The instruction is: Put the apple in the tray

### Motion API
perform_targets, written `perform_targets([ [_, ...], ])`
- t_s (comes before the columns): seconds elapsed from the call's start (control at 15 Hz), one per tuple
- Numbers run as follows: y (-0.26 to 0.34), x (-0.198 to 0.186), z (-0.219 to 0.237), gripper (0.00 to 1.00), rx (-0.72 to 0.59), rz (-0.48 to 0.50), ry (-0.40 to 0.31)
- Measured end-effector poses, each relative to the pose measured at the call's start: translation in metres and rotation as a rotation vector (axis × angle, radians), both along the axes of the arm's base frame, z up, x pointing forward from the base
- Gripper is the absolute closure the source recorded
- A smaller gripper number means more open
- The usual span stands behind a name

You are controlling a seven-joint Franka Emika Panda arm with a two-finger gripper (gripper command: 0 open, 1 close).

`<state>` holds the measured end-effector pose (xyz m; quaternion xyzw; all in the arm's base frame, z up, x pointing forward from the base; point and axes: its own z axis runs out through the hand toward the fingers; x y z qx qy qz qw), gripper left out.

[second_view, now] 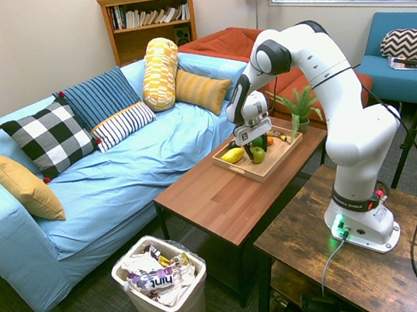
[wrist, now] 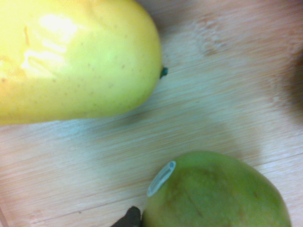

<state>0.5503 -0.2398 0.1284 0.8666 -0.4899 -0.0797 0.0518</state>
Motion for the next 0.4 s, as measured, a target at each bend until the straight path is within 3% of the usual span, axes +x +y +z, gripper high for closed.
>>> perform_targets([
  [0.4,-0.015,0.004,0.116,0.0,0.023,-0.007,-0.085],
])
